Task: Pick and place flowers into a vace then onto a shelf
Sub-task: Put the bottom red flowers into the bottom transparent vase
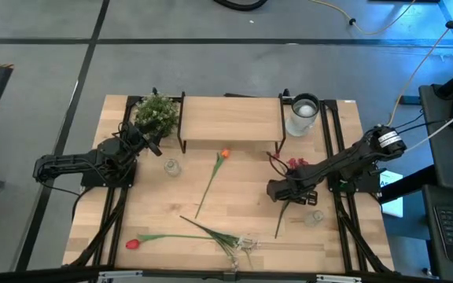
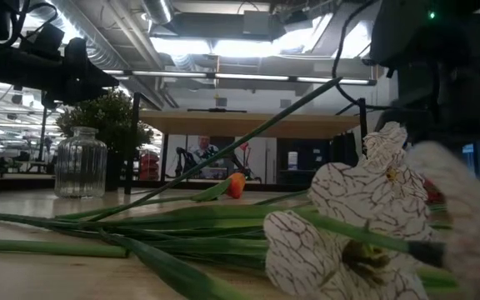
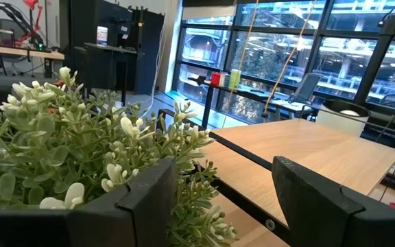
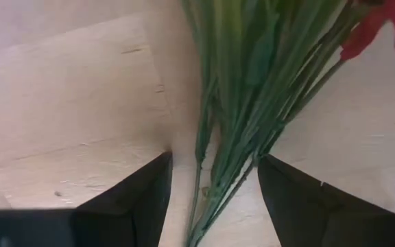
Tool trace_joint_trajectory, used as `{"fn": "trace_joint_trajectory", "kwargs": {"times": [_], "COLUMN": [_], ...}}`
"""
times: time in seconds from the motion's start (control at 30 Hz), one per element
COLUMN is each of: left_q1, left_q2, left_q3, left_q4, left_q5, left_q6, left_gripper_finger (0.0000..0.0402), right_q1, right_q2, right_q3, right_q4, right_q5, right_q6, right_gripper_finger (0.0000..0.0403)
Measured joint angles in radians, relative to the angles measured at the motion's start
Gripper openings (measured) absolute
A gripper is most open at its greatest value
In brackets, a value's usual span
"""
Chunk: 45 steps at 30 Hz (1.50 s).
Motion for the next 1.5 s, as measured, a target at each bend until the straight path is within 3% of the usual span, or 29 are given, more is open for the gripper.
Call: {"fn": "trace_joint_trajectory", "kwargs": {"times": [0.3,0.9,1.1,1.17,1.33,1.5], "left_q1": [0.000,0.000,0.000,0.000,0.000,0.000], "left_q2": [0.000,0.000,0.000,0.000,0.000,0.000], "left_q3": [0.000,0.000,0.000,0.000,0.000,0.000], "left_q4": [0.000,0.000,0.000,0.000,0.000,0.000], "left_q5": [-0.002,-0.003,-0.003,-0.003,-0.003,-0.003], "left_q6": [0.000,0.000,0.000,0.000,0.000,-0.001], "left_gripper_finger": [0.0235,0.0235,0.0235,0.0235,0.0235,0.0235], "right_q1": [-0.001,0.000,0.001,0.012,0.042,0.091], "right_q2": [0.004,0.007,0.003,-0.005,-0.099,-0.249], "right_q3": [-0.026,-0.028,-0.009,0.018,0.125,0.232], "right_q4": [0.021,-0.016,-0.027,-0.040,-0.052,-0.065], "right_q5": [-0.003,-0.007,0.004,0.067,0.344,0.643], "right_q6": [-0.025,-0.094,-0.148,-0.188,-0.281,-0.519], "right_gripper_finger": [0.0208,0.0018,0.0010,0.0006,0.0005,0.0004]}}
